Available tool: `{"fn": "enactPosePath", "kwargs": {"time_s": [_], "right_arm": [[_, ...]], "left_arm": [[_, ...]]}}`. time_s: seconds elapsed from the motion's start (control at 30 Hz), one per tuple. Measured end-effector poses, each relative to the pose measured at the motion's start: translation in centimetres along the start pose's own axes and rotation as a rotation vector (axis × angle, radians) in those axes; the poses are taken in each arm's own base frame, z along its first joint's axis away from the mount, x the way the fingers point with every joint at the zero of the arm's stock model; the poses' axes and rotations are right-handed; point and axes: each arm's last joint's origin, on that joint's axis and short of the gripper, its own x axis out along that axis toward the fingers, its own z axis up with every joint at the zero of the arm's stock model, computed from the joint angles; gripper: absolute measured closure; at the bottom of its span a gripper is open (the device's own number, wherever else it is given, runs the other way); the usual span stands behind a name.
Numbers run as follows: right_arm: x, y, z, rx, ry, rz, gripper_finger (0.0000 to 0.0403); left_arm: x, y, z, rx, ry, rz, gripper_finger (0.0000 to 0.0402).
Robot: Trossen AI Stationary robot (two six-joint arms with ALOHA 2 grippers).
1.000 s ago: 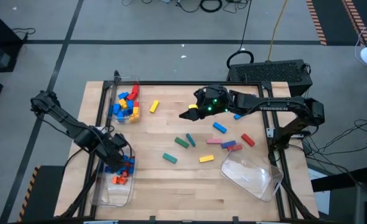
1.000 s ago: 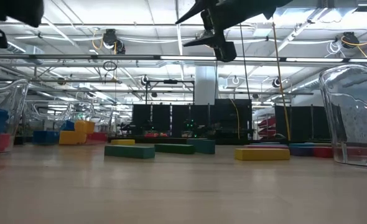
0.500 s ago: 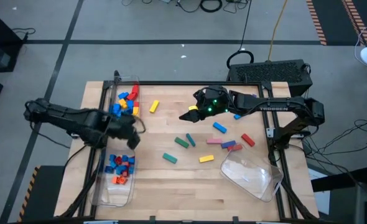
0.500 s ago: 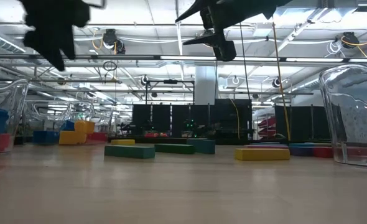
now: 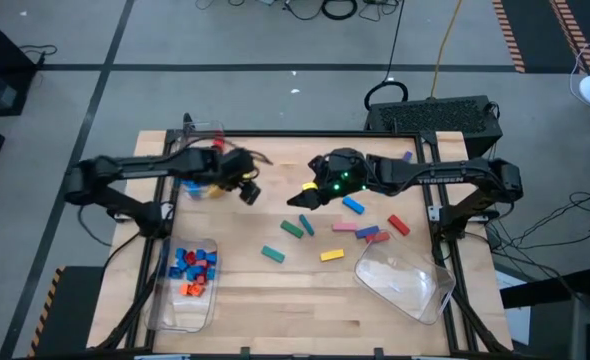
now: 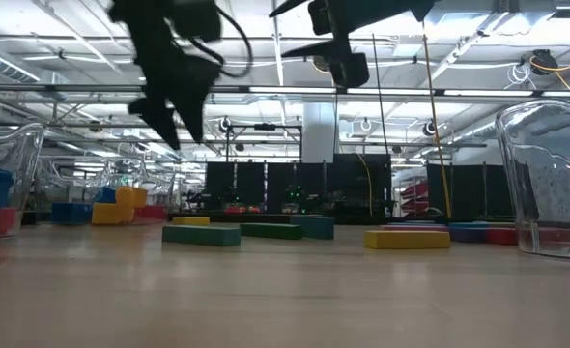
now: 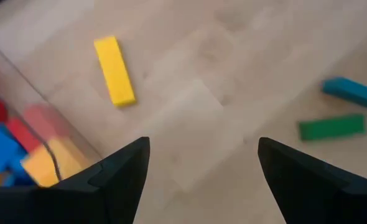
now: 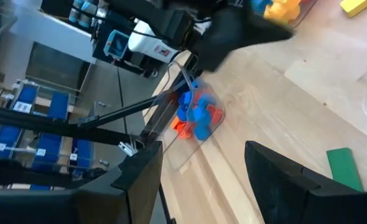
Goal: Sort blocks by size
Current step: Put the yellow rectangular block into the bottom right transparent bin
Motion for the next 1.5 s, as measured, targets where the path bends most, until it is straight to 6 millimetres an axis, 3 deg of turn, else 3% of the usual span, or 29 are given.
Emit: {"fn": "enactPosePath", "kwargs": {"time_s": [0.17, 0.3, 0.5, 0.83, 1.03, 1.33, 1.5], "right_arm": [[0.1, 0.2, -0.3, 0.010, -0.009, -0.007, 0.0190], [0.1, 0.3, -0.5, 0.029, -0.010, -0.009, 0.0190], [0.3, 0.5, -0.9, 0.044, -0.011, -0.011, 0.0190], [0.3, 0.5, -0.8, 0.057, -0.036, -0.025, 0.0190], [0.3, 0.6, -1.0, 0.041, -0.031, -0.022, 0.0190], [0.3, 0.4, -1.2, 0.027, -0.078, -0.083, 0.0190], [-0.1, 0.2, -1.7, 0.033, -0.064, -0.150, 0.0190]], "left_arm": [[3.4, 0.9, 3.4, -0.006, 0.052, 0.091, 0.0101], [6.5, 2.1, 4.9, -0.009, 0.125, 0.152, 0.0100], [10.2, 3.9, 5.6, -0.008, 0.217, 0.211, 0.0100], [13.8, 5.5, 6.1, -0.003, 0.255, 0.182, 0.0104], [14.8, 6.3, 6.1, -0.016, 0.290, 0.195, 0.0154], [14.7, 6.2, 6.6, -0.017, 0.276, 0.182, 0.0292], [14.5, 5.9, 7.3, -0.006, 0.268, 0.141, 0.0301]]}}
